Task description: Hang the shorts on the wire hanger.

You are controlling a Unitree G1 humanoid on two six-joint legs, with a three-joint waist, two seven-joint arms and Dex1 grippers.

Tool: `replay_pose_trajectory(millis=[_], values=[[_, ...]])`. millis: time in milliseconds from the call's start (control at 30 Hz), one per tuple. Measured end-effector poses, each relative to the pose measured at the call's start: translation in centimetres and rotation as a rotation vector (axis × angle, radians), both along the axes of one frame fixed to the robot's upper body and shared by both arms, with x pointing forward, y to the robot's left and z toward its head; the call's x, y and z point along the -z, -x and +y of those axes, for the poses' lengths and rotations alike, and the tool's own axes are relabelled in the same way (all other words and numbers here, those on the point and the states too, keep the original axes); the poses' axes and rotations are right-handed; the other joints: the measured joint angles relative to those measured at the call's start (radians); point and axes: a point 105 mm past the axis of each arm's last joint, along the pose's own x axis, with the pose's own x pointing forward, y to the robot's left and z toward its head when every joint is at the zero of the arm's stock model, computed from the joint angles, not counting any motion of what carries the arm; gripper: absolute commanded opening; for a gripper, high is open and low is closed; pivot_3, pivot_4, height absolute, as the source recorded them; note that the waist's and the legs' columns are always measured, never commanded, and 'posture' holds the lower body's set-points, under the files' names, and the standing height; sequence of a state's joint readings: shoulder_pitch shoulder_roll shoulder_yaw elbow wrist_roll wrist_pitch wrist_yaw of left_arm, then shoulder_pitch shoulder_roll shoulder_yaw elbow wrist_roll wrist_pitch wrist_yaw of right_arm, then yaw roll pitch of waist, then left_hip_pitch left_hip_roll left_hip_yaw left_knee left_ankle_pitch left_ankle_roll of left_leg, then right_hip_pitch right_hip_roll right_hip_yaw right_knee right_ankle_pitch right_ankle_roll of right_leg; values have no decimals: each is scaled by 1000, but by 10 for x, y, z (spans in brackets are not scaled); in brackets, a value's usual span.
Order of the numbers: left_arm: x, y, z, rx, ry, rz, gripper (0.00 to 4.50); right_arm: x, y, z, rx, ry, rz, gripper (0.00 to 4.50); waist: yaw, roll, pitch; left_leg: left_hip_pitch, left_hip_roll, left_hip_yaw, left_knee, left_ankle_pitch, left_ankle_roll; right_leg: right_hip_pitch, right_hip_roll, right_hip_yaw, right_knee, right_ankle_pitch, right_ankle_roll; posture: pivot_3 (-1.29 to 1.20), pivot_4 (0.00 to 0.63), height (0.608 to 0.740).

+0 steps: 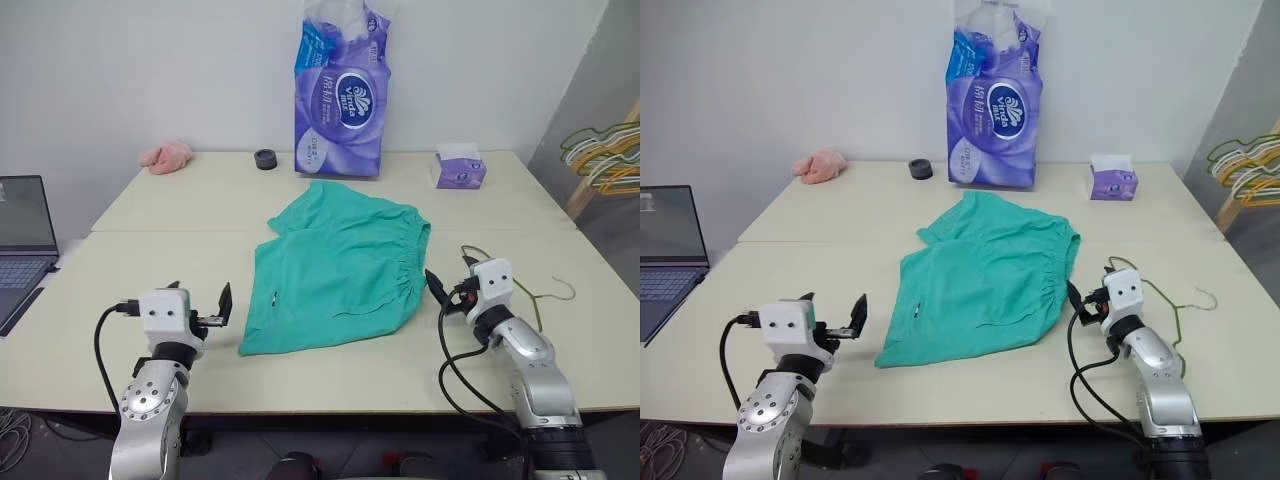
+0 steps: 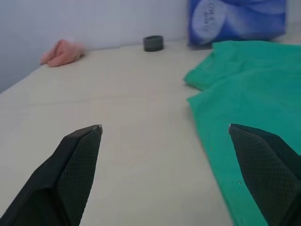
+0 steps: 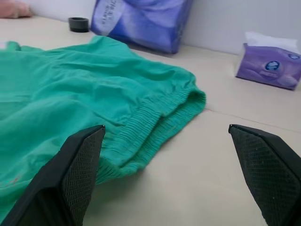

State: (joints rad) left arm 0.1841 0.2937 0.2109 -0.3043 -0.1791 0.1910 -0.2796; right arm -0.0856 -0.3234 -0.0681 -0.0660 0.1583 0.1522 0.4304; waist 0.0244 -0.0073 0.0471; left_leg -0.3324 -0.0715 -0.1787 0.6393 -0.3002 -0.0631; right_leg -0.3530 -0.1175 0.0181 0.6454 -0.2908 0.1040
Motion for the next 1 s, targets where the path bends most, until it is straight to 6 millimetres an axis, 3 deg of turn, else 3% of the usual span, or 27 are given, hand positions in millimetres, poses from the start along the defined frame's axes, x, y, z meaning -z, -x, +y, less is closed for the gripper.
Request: replay_pose_trajectory(millis=[100, 200, 333, 467, 700, 800, 1000], values=[[6, 7, -31, 318, -74, 97, 4493, -6, 21, 19, -236, 5, 65, 4500, -2, 2, 2, 0, 1, 1, 0, 0, 0, 0, 1, 0, 0, -1, -1, 34, 0, 740], [10, 17, -46, 515, -123, 164, 4493, -8, 39, 32, -400, 17, 120, 4500, -1, 4, 3, 0, 2, 1, -1, 0, 1, 0, 1, 0, -1, -1, -1, 16, 0, 740], [19, 33, -45, 783, -311, 322, 4493, -14, 69, 37, -611, 76, 234, 4500, -2, 6, 8, -1, 6, 4, -2, 0, 1, 0, 4, 0, -1, -4, 2, 4, 0, 740], [25, 24, -34, 832, -459, 372, 4493, -22, 80, 41, -701, 103, 264, 4500, -2, 6, 9, -1, 13, 7, -2, 0, 0, 0, 8, 0, -1, -4, 2, -20, 0, 740], [35, 16, -31, 856, -577, 365, 4493, -30, 81, 46, -718, 110, 248, 4500, -5, 5, 9, -1, 14, 9, -2, 0, 0, 0, 9, 2, -1, -4, 2, -37, 0, 740], [36, 6, -30, 833, -614, 327, 3939, -30, 79, 46, -706, 149, 221, 4500, -4, 5, 9, 1, 14, 9, -2, 0, 0, 0, 9, 2, -1, -4, 3, -43, 0, 740], [41, -6, -27, 768, -593, 313, 2062, -12, 74, 42, -727, 417, 135, 4500, -11, 5, 8, 2, 15, 9, -2, 0, 0, 0, 9, 2, 0, -3, 3, -48, 0, 740]])
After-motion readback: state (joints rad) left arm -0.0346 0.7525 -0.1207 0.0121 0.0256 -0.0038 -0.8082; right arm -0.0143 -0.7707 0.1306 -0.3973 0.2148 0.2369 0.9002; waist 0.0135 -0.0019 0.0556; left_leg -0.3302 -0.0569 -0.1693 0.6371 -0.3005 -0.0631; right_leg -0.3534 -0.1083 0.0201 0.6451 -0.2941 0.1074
